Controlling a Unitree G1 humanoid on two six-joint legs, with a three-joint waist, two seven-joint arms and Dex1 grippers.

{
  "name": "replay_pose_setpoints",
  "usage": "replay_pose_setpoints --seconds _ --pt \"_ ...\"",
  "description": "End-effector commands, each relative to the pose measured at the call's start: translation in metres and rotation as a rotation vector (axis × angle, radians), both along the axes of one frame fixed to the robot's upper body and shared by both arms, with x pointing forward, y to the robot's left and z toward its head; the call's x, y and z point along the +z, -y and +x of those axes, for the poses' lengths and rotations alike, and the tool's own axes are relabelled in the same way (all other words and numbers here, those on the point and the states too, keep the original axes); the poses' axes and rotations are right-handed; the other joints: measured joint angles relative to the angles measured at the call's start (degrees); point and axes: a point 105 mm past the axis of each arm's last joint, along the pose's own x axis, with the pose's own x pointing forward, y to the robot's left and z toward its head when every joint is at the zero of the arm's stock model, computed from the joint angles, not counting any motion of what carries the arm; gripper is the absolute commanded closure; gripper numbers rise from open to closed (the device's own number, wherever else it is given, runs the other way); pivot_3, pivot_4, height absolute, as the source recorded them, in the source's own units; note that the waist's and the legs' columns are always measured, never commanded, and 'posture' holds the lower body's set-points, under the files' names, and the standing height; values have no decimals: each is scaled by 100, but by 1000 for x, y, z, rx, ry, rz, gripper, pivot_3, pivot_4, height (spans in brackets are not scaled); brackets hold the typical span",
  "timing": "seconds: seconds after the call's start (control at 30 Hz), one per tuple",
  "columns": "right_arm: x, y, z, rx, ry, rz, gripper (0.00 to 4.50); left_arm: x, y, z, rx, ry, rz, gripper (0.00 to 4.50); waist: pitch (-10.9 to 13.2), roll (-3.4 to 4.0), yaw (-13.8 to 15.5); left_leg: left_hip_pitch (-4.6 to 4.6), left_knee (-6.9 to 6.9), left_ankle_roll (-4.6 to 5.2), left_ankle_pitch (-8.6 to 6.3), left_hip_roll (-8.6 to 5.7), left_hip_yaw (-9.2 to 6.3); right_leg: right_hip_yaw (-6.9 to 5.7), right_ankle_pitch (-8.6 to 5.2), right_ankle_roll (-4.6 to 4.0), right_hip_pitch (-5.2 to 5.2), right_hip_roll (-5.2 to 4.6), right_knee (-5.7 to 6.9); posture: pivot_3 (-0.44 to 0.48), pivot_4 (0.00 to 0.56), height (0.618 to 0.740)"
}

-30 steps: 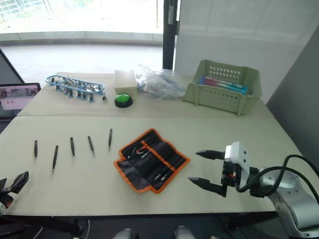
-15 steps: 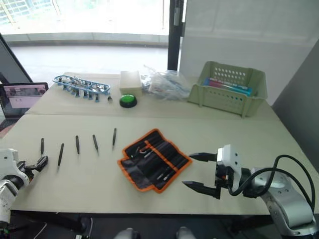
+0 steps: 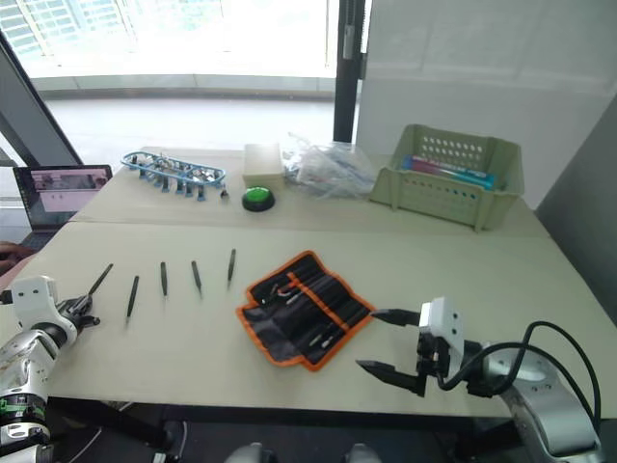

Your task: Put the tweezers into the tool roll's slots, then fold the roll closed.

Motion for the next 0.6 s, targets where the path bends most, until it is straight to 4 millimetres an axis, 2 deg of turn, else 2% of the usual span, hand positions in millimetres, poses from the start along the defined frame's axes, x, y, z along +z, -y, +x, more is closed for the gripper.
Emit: replay_pose_setpoints --seconds 0.03,0.2,0.3,0.33,0.5,0.6 --pt "7 -1 0 6 44 6 0 -28 21 3 -80 -81 -48 4487 0 0 9 -2 0 0 1 0 0 0 0 1 0 0 -1 0 150 738" --pt "7 0 1 -5 45 9 0 -17 11 -1 -65 -42 -25 4487 0 0 8 -3 0 0 2 0 -1 0 -1 2 -1 1 -1 0 150 738" --pt "5 2 4 -21 43 10 0 1 10 0 -102 13 37 4487 2 -4 -19 -4 0 0 2 1 -2 0 -1 3 -2 1 -1 0 150 738" --pt "5 2 4 -28 40 10 0 13 11 -2 -123 41 77 4487 4 -7 -38 -6 0 0 2 3 -2 0 -1 3 -4 2 -3 0 150 738" --pt "5 6 10 -83 15 30 0 71 30 -19 -261 138 248 4487 27 -78 -130 -30 0 -1 2 17 -7 -1 -1 -3 -20 9 -13 0 150 738" --pt "2 5 17 -112 -2 35 0 99 64 -28 -424 170 295 4487 28 -106 -196 -42 -4 -1 2 19 -10 -3 11 -42 -29 7 -17 0 150 738"
